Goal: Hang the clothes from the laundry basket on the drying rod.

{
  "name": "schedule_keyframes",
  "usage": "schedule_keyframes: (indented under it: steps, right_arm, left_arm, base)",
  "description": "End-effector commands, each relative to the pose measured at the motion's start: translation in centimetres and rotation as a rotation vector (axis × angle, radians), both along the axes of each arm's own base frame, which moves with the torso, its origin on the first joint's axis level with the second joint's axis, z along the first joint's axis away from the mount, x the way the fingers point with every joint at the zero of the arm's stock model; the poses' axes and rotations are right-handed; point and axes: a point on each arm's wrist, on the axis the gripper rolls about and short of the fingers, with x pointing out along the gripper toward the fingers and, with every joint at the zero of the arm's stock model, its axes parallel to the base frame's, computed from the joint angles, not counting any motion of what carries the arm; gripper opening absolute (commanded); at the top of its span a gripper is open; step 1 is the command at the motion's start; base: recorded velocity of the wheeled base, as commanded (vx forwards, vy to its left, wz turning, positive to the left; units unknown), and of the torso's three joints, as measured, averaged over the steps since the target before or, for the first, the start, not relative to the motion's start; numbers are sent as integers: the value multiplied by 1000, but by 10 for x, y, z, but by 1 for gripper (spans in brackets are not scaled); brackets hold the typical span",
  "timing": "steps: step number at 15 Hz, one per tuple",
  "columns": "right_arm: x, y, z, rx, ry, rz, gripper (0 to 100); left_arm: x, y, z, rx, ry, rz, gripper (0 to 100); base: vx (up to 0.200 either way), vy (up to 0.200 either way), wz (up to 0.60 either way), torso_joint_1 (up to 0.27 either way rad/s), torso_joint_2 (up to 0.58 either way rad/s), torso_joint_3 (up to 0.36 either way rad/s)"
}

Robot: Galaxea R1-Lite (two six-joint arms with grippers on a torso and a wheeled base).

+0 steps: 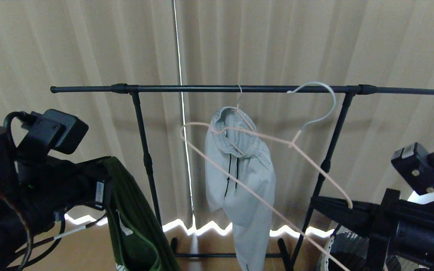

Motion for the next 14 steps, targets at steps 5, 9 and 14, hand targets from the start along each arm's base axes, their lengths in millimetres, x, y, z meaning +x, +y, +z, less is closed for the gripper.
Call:
schedule_keyframes:
  steps: [5,9,14]
  right_arm:
    - [-20,12,-21,-40,69,165,0]
    - [-20,14,-20,-38,68,184,0]
    - [-12,27,-21,-49,85,195,0]
  left_arm:
    - [39,-28,1,-132,34,67,0]
    - [38,-30,2,-136,28,58,0]
    - [40,-32,-2,-121,37,74,0]
  base:
    - [0,0,0,0,0,0]
    - [0,0,0,0,0,0]
    - [0,0,0,0,0,0]
